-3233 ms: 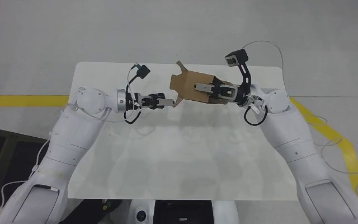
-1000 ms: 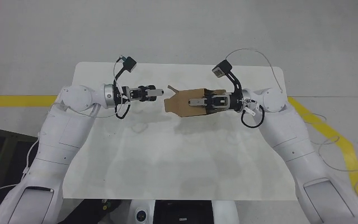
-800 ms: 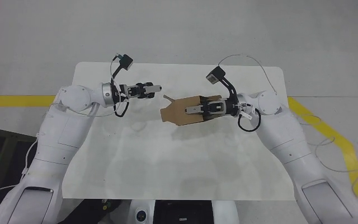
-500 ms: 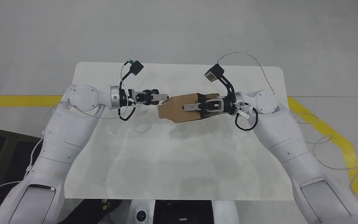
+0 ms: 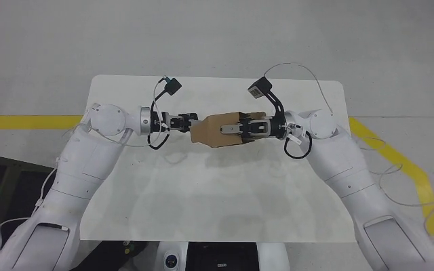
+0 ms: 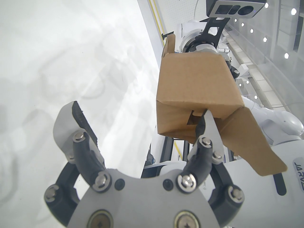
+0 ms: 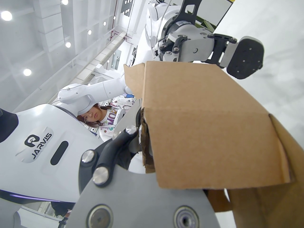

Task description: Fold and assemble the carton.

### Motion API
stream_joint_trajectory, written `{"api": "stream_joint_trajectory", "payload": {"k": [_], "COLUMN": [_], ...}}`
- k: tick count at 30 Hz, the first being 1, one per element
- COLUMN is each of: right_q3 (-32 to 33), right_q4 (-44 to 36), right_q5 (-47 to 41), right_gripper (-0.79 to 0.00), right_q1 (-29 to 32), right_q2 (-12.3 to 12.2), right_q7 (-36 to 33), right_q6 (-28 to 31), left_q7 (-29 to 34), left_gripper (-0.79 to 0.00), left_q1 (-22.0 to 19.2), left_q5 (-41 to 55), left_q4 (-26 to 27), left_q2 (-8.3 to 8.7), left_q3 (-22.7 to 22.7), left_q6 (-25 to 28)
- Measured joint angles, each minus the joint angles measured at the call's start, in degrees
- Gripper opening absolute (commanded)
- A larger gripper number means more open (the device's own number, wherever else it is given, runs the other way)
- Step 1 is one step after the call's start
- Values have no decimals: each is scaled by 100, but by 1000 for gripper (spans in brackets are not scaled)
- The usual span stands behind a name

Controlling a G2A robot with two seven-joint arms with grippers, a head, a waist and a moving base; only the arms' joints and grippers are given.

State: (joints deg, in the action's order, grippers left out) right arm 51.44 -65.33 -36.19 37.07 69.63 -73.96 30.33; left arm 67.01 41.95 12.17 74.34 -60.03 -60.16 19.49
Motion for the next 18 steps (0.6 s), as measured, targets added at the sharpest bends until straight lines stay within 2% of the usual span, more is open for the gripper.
{"api": "stream_joint_trajectory", "payload": {"k": [18], "right_q3": [177], "right_q4": [115], "right_q5": [161], "right_gripper": [-785], "right_q1": [-5], "right_q2": [-67], "right_q7": [110], "right_q6": [110], "left_q7": [20], "left_gripper": [0], "left_q1": [59], "left_q5": [91], "left_q4": [78], "left_q2": [24], "left_q3": [-66], "left_q6": [-9]}}
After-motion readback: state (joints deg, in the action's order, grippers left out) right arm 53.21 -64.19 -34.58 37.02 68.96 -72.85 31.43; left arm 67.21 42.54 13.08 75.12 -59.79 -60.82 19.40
